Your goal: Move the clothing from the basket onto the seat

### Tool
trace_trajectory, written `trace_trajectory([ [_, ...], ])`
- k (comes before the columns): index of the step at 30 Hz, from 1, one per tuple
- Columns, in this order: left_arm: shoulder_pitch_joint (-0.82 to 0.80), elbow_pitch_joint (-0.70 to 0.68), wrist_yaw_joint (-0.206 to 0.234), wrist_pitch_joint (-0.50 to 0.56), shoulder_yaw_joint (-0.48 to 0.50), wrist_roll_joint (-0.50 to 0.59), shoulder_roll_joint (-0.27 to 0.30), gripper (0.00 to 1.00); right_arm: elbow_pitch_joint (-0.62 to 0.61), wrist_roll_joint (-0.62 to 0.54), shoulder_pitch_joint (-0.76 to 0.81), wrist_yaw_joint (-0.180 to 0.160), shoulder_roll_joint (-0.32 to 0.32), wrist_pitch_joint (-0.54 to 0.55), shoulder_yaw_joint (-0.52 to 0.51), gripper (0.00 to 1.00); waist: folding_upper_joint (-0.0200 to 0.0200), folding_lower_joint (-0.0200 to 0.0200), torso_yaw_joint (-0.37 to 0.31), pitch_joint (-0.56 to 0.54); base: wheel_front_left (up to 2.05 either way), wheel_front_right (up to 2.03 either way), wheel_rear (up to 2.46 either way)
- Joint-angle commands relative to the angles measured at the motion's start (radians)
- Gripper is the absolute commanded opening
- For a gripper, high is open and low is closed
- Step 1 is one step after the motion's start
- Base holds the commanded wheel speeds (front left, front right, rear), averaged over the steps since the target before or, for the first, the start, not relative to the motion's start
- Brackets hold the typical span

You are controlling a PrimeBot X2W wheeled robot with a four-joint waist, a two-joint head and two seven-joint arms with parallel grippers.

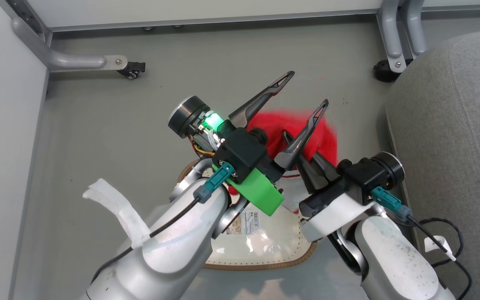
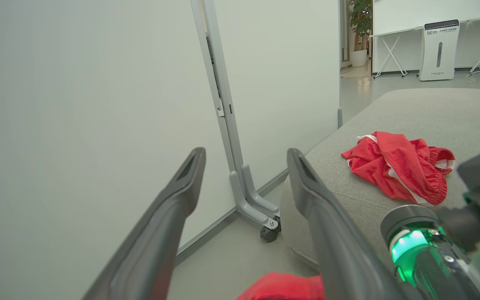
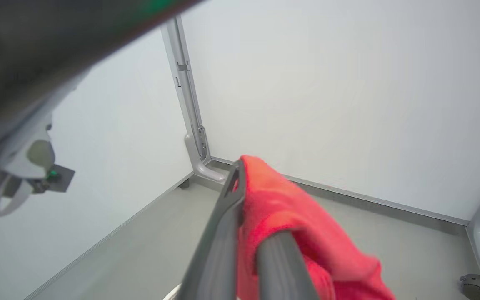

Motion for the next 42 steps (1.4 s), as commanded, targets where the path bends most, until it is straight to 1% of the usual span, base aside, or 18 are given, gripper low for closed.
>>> trace_trajectory([
  [1,-0.010,0.000,0.005,-0.002,-0.001,0.003,-0.001,1.00,-0.005,0.004,-0.002,-0.001,-0.001,-0.001,-0.003,0.00,0.0000,0.0000,0.000,0.000,0.00,0.00,0.00],
  [13,0.005,0.007,0.003,-0.002,0.001,0.006,-0.001,1.00,-0.006,0.004,0.014,-0.001,-0.001,-0.001,-0.017,0.00,0.0000,0.0000,-0.012,-0.011,0.00,0.00,0.00],
  [19,0.017,0.014,0.001,-0.002,0.002,0.013,-0.001,1.00,-0.016,-0.001,0.017,-0.001,-0.001,-0.001,-0.043,0.00,0.0000,0.0000,-0.036,-0.014,0.00,0.00,0.00],
  [29,0.023,0.024,-0.008,-0.001,0.006,0.026,0.004,1.00,-0.056,-0.022,0.022,-0.001,-0.009,-0.001,-0.129,0.00,0.0000,0.0000,-0.117,-0.002,0.00,0.00,0.00],
  [42,0.030,0.052,-0.021,-0.001,-0.007,0.033,0.018,1.00,-0.134,-0.047,0.046,-0.001,-0.020,-0.001,-0.268,0.00,0.0000,0.0000,-0.257,0.033,0.00,0.00,0.00],
])
